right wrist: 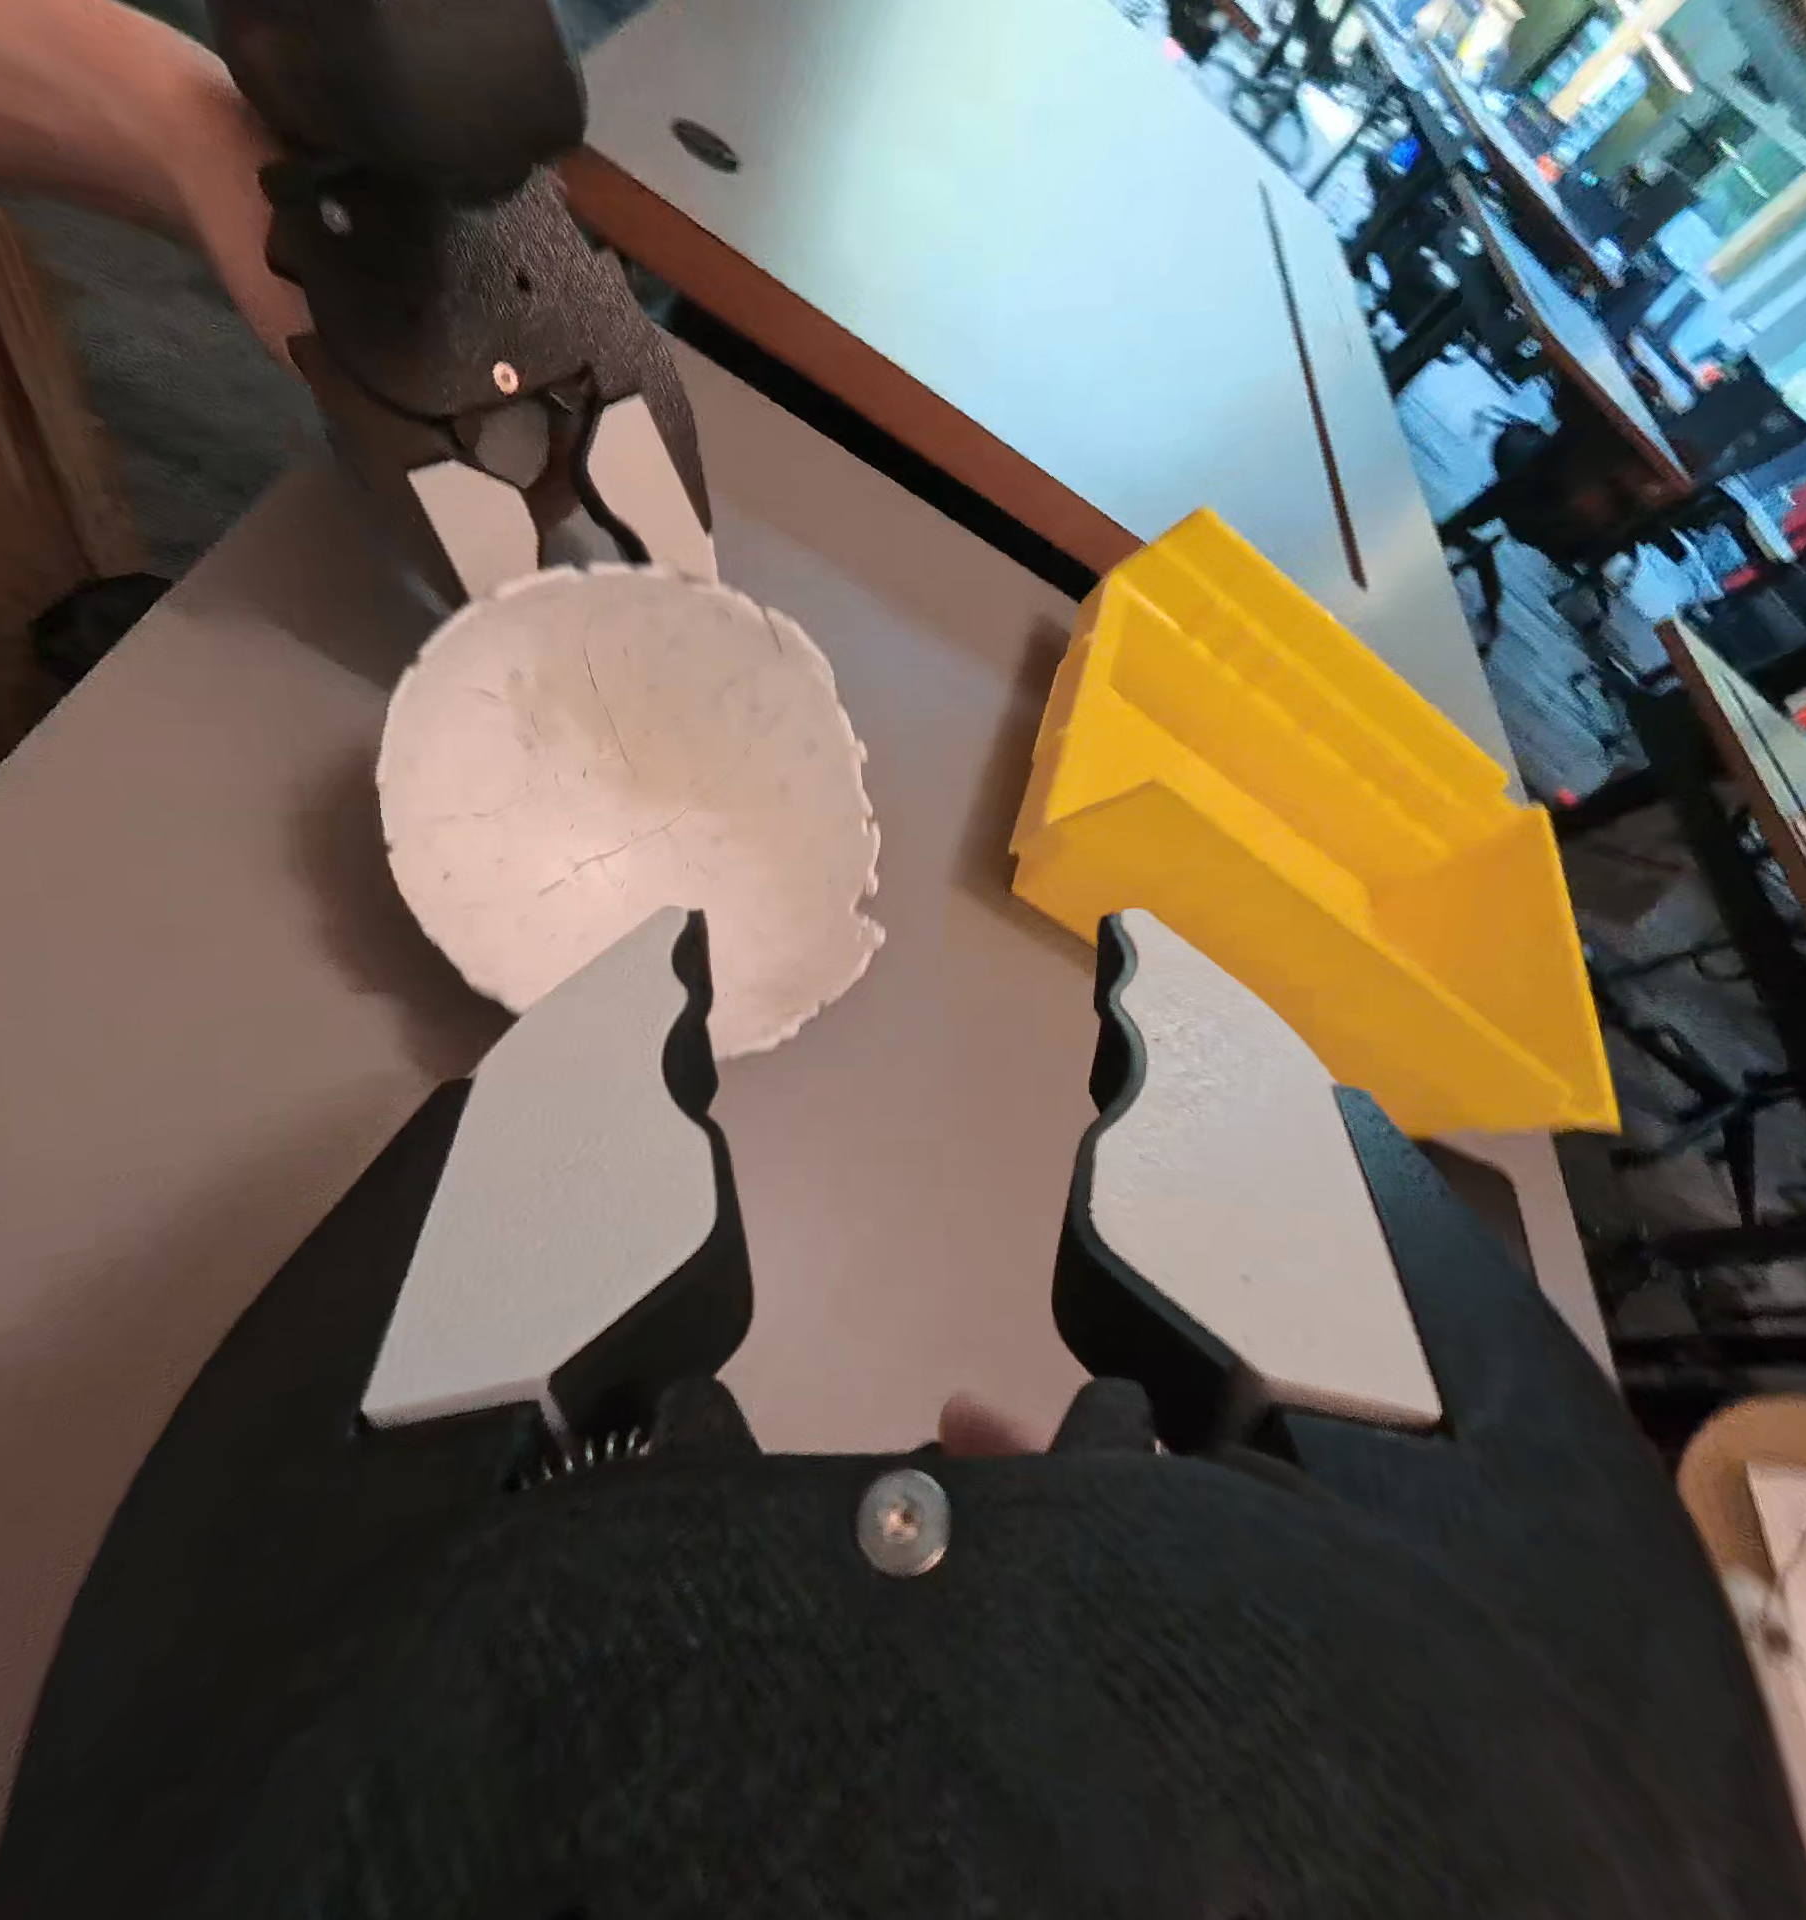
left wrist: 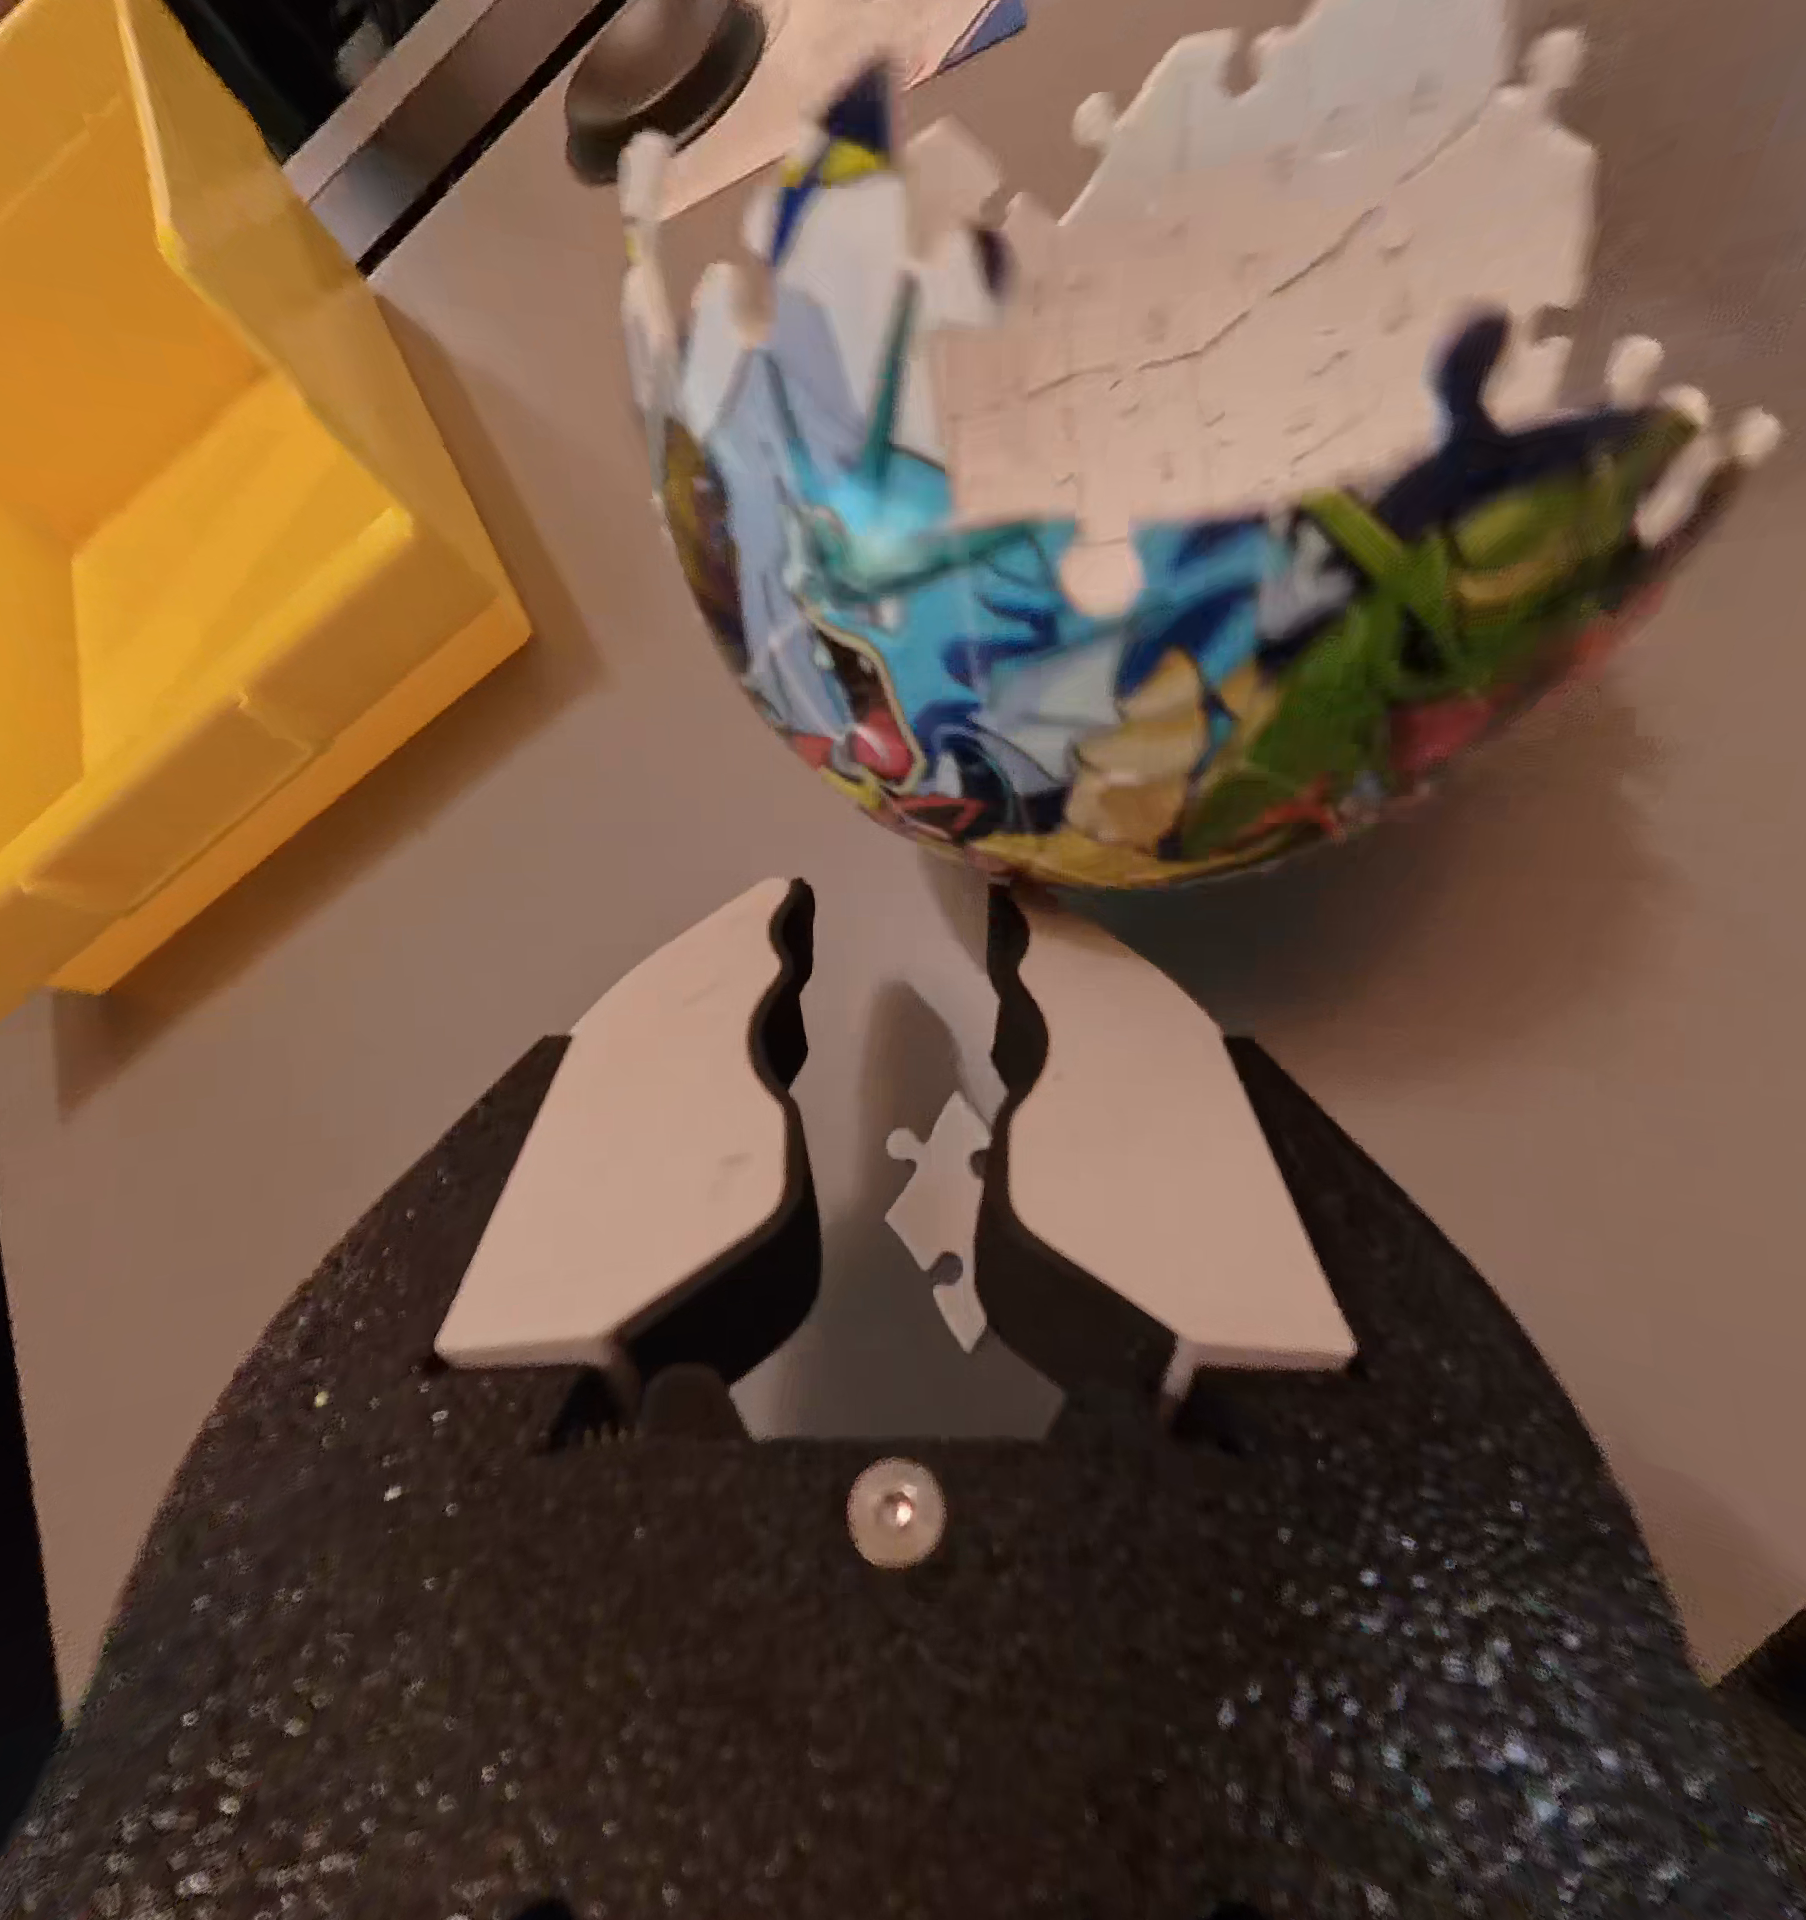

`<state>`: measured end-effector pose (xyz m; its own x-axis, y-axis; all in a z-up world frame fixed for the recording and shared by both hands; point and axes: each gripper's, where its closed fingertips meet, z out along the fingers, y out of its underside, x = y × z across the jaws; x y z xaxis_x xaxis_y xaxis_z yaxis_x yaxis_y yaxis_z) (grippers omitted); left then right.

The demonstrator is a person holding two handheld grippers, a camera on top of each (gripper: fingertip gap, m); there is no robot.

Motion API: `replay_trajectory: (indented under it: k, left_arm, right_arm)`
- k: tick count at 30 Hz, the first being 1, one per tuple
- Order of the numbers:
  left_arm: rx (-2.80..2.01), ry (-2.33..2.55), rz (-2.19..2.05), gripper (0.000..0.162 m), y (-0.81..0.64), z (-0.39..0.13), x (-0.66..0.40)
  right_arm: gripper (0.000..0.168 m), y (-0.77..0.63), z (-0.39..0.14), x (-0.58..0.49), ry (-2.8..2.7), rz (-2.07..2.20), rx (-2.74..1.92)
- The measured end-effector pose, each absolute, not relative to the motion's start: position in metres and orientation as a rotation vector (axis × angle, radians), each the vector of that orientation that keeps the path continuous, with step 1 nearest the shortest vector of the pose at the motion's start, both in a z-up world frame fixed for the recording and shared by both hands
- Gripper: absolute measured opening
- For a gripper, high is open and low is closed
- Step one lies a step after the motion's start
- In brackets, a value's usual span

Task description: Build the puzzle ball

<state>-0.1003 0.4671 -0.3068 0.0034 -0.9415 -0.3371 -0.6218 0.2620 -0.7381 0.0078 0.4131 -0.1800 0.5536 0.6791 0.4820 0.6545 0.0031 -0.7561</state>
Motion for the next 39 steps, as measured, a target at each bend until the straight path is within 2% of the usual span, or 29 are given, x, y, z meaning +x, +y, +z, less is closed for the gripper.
replay_trajectory:
  k: [7, 13, 18, 23, 30, 39]
  left_arm:
    - [-1.365, 1.786, -0.475, 0.027, 0.472, -0.311, -0.088]
    - [-1.319, 1.837, -0.495, 0.018, 0.471, -0.313, -0.081]
    - [-1.298, 1.846, -0.526, 0.016, 0.471, -0.313, -0.078]
    - [-1.289, 1.857, -0.530, 0.013, 0.475, -0.313, -0.078]
    - [-1.285, 1.886, -0.504, 0.009, 0.474, -0.318, -0.078]
    - [-1.290, 1.887, -0.497, 0.005, 0.471, -0.318, -0.076]
  right_arm:
    - [0.064, 0.471, -0.201, -0.040, -1.530, 0.233, -1.638]
    - [0.047, 0.500, -0.244, -0.051, -1.689, 0.359, -1.746]
    - [0.040, 0.498, -0.264, -0.055, -1.759, 0.424, -1.747]
    - [0.036, 0.497, -0.260, -0.052, -1.698, 0.432, -1.734]
    - [0.021, 0.495, -0.263, -0.046, -1.624, 0.339, -1.673]
    - [0.023, 0.502, -0.252, -0.035, -1.460, 0.280, -1.674]
